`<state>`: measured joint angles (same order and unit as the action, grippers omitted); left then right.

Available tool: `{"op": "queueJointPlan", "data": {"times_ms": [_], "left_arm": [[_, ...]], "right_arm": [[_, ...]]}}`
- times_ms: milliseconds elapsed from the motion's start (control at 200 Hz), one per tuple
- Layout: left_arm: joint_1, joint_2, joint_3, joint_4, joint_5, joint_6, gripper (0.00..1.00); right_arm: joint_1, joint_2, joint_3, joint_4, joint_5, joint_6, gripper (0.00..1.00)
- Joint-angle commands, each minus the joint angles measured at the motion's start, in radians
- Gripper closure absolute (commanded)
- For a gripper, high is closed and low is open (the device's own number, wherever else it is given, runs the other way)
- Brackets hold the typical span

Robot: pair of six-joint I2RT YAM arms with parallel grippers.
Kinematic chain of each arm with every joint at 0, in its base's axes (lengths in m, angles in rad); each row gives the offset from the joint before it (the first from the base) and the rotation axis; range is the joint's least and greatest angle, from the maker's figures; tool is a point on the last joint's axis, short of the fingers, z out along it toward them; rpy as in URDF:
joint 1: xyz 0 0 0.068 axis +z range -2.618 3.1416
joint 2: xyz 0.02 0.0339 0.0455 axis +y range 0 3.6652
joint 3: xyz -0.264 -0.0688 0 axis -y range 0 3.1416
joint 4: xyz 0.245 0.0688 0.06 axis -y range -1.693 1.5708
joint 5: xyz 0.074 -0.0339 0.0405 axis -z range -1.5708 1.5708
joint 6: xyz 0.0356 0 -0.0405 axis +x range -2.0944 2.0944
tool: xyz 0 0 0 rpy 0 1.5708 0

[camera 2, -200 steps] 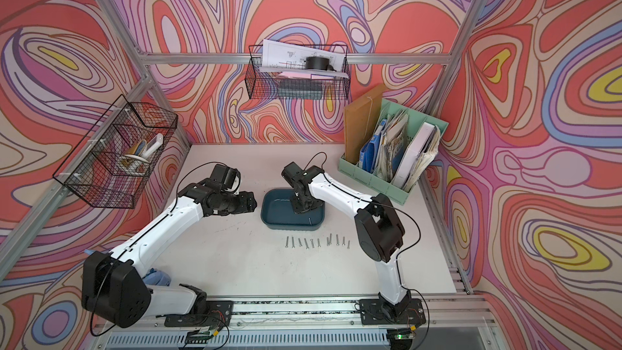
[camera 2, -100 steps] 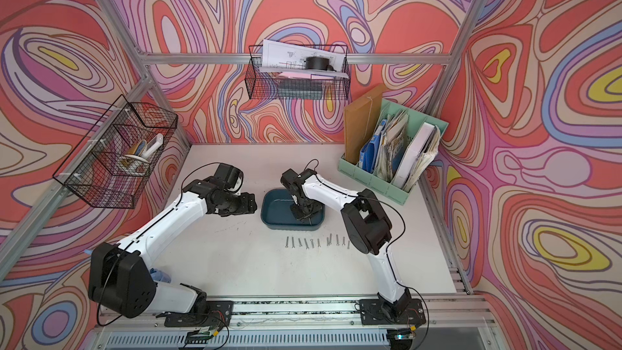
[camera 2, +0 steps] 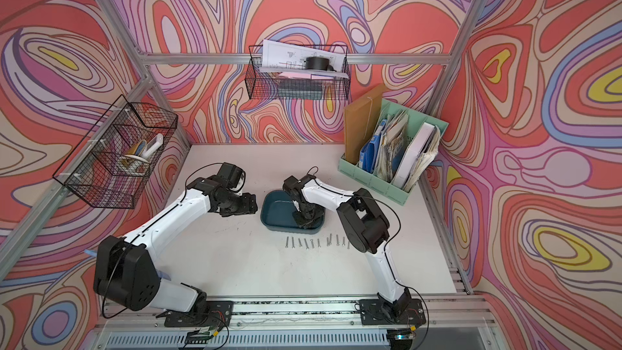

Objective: Take out the screws from the storage box
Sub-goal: Pick up the screw from the storage box.

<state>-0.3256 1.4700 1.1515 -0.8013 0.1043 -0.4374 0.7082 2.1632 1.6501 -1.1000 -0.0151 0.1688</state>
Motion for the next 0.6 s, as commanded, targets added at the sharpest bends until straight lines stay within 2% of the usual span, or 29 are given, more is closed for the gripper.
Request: {"op": "queueJointPlan", "data": {"times_ms": [0, 305, 596], "left_arm": [[0.008, 0.007, 0.027, -0.043, -0.01, 0.011, 0.23], [0.007, 0.003, 0.038, -0.059, -0.028, 0.01, 0.23], [0.007, -0.003, 0.039, -0.058, -0.034, 0.016, 0.23]], "right_arm": [[-0.001, 0.044, -0.009, 0.044, 0.013, -0.005, 0.78], [-0.006, 0.104, 0.096, 0.062, 0.078, 0.013, 1.0], [-0.042, 0.089, 0.162, 0.048, 0.087, 0.043, 1.0]]}}
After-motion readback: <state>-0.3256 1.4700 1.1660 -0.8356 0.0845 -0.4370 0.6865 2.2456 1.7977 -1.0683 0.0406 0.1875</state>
